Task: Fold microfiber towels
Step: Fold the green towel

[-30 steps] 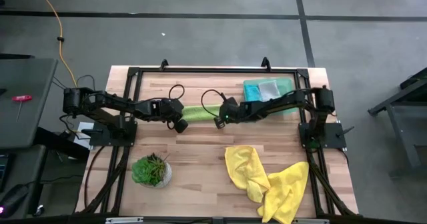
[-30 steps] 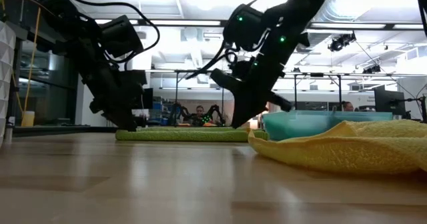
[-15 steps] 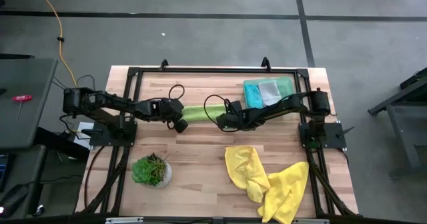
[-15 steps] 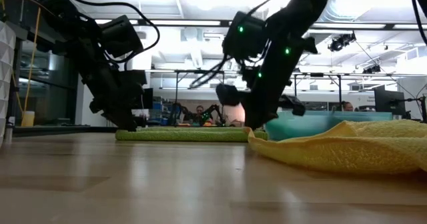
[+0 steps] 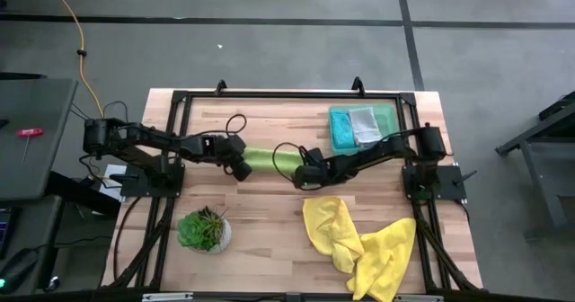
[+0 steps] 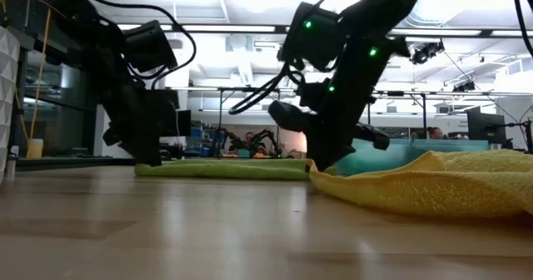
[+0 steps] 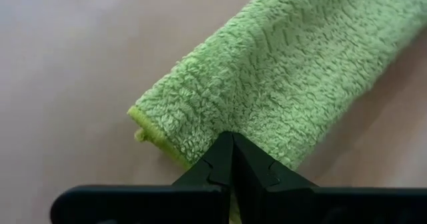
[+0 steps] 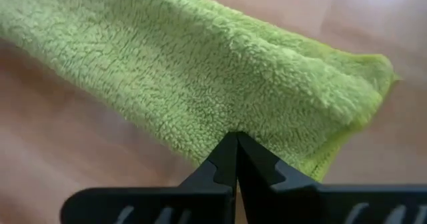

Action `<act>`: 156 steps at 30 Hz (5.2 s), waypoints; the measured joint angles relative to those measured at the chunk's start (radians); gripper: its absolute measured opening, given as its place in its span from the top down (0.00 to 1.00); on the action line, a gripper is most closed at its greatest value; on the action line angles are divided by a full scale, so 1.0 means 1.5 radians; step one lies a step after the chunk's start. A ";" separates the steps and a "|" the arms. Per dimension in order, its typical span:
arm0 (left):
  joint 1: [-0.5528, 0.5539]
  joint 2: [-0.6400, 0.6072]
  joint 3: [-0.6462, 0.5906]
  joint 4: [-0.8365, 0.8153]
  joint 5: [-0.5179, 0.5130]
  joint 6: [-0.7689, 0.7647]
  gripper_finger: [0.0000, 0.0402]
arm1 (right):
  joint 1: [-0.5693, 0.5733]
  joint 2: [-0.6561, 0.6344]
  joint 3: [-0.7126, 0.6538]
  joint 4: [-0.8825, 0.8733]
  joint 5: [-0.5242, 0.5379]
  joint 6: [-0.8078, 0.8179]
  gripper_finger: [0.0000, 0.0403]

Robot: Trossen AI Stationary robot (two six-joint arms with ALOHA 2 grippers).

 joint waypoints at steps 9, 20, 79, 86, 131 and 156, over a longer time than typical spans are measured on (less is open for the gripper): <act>-0.124 0.001 0.000 0.011 0.036 -0.116 1.00 | 0.039 -0.034 -0.001 -0.116 -0.065 -0.015 1.00; -0.141 0.002 0.022 0.006 -0.012 -0.134 1.00 | 0.023 -0.070 -0.002 -0.133 -0.083 -0.067 1.00; -0.135 0.001 0.040 -0.124 0.029 0.031 1.00 | -0.091 -0.233 -0.459 0.525 -0.282 0.086 0.24; -0.134 0.012 0.039 -0.103 0.019 0.048 1.00 | -0.091 -0.226 -0.446 0.515 -0.273 0.106 0.24; -0.133 0.015 0.122 -0.043 0.011 0.230 1.00 | -0.092 -0.535 -0.363 -0.004 -0.219 0.068 1.00; -0.140 0.164 0.123 0.092 0.002 0.301 1.00 | -0.046 -0.385 -0.215 0.017 -0.200 0.133 1.00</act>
